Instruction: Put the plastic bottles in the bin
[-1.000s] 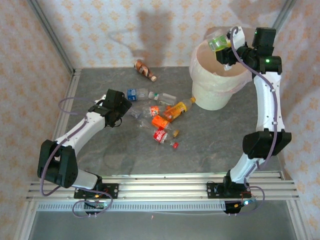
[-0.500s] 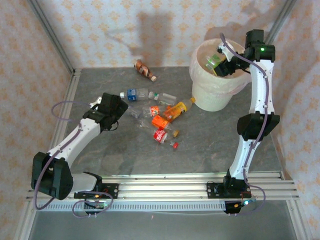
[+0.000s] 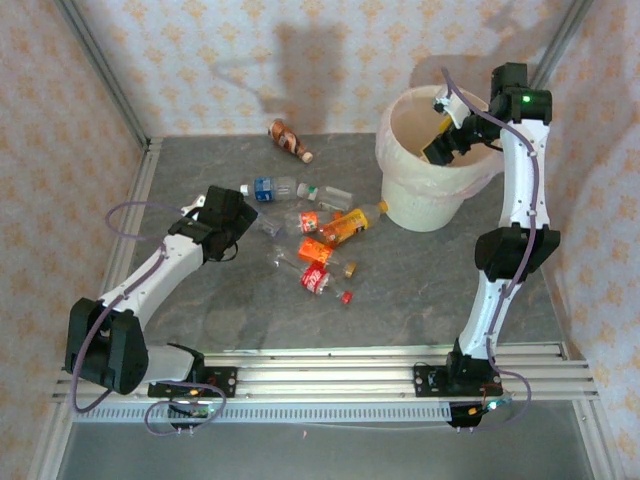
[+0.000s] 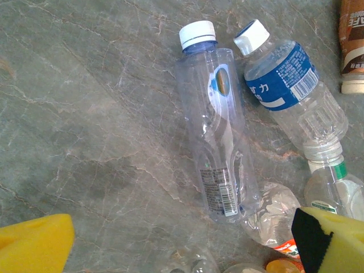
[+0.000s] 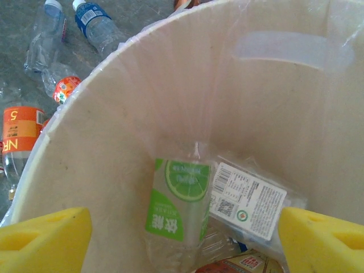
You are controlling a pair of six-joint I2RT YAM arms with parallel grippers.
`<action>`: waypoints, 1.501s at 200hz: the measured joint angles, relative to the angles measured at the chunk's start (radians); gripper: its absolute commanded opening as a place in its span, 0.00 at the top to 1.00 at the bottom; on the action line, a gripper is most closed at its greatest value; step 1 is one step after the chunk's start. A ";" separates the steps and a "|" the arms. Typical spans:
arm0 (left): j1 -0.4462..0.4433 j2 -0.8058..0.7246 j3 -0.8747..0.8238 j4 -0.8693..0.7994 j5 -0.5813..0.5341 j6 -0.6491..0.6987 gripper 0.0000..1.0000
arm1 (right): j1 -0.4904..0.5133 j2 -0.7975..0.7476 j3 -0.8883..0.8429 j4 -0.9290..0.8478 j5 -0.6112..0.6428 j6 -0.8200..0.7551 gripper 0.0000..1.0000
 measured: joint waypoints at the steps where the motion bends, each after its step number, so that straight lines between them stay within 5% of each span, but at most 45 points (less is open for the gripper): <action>1: 0.000 0.001 0.000 0.000 0.000 0.000 0.00 | 0.000 0.000 0.000 0.000 0.000 0.001 0.12; 31: 0.000 0.014 0.000 0.000 0.010 -0.005 0.00 | 0.000 -0.013 -0.011 0.062 0.011 0.076 0.08; 38: 0.000 0.018 0.000 0.000 0.014 -0.010 0.00 | 0.000 -0.024 -0.020 0.096 0.018 0.109 0.00; 102: -0.049 -0.018 -0.027 -0.099 0.034 -0.131 0.00 | 0.010 -0.231 -0.185 0.477 0.148 0.582 0.01; 172: -0.197 -0.129 -0.191 -0.237 0.111 -0.338 0.00 | 0.146 -0.692 -0.890 1.007 0.385 0.932 0.01; 258: -0.251 -0.031 -0.195 -0.103 0.177 -0.419 0.00 | 0.147 -1.085 -1.255 1.118 0.394 0.978 0.01; 300: -0.251 0.001 -0.183 0.043 0.144 -0.430 0.00 | 0.151 -1.132 -1.365 1.109 0.393 0.971 0.01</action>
